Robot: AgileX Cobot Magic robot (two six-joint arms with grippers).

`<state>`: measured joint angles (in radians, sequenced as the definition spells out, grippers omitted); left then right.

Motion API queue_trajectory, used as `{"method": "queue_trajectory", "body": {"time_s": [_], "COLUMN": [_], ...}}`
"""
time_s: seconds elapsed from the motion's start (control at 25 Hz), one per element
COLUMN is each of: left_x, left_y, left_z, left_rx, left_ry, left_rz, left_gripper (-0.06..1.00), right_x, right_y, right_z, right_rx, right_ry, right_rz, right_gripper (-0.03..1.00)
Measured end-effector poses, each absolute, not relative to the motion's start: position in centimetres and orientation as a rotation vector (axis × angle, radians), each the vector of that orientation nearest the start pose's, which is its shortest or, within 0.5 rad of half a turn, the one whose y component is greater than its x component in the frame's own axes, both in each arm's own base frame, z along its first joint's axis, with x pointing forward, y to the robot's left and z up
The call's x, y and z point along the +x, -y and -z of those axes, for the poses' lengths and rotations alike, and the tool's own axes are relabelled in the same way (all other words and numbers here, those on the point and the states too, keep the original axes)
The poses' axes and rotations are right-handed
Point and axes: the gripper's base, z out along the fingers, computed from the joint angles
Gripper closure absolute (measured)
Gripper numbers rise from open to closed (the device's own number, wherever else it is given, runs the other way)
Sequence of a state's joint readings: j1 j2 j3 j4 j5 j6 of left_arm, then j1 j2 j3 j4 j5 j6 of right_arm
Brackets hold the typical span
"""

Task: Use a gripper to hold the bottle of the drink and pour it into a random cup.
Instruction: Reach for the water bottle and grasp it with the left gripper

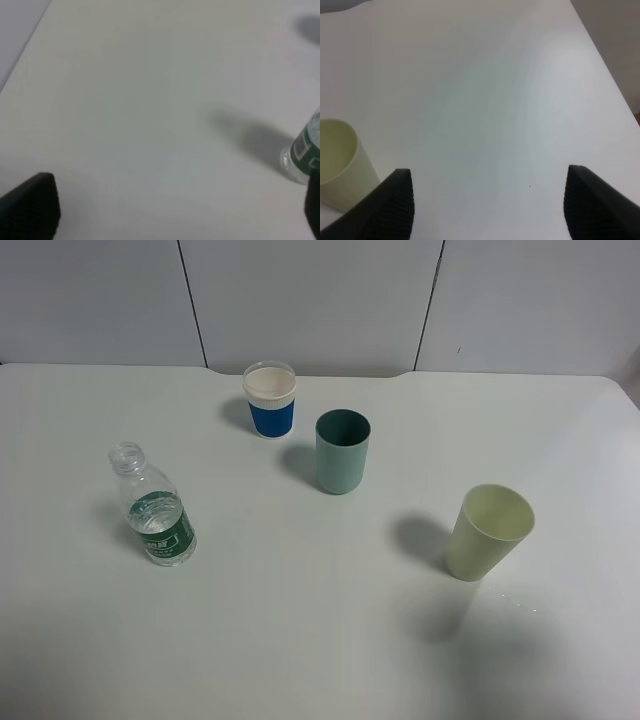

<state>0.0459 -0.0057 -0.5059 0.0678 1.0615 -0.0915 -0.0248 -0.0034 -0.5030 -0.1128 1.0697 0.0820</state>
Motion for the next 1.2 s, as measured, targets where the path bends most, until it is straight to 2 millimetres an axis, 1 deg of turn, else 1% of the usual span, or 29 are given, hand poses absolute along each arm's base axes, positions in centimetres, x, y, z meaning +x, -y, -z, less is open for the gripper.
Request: {"method": "queue_trajectory", "body": {"time_s": [1.2], "left_x": [-0.68], "left_y": [-0.51], "left_z": [-27.90], "left_rx": [-0.143], "left_ry": [-2.027], "left_rz": [-0.052], "left_gripper": [-0.05], "right_x": [-0.66], "right_y": [0.88], "right_z": [-27.78], "right_rx": [0.115], "right_ry": [-2.040], "right_rz": [0.099], "right_gripper": [0.33]}}
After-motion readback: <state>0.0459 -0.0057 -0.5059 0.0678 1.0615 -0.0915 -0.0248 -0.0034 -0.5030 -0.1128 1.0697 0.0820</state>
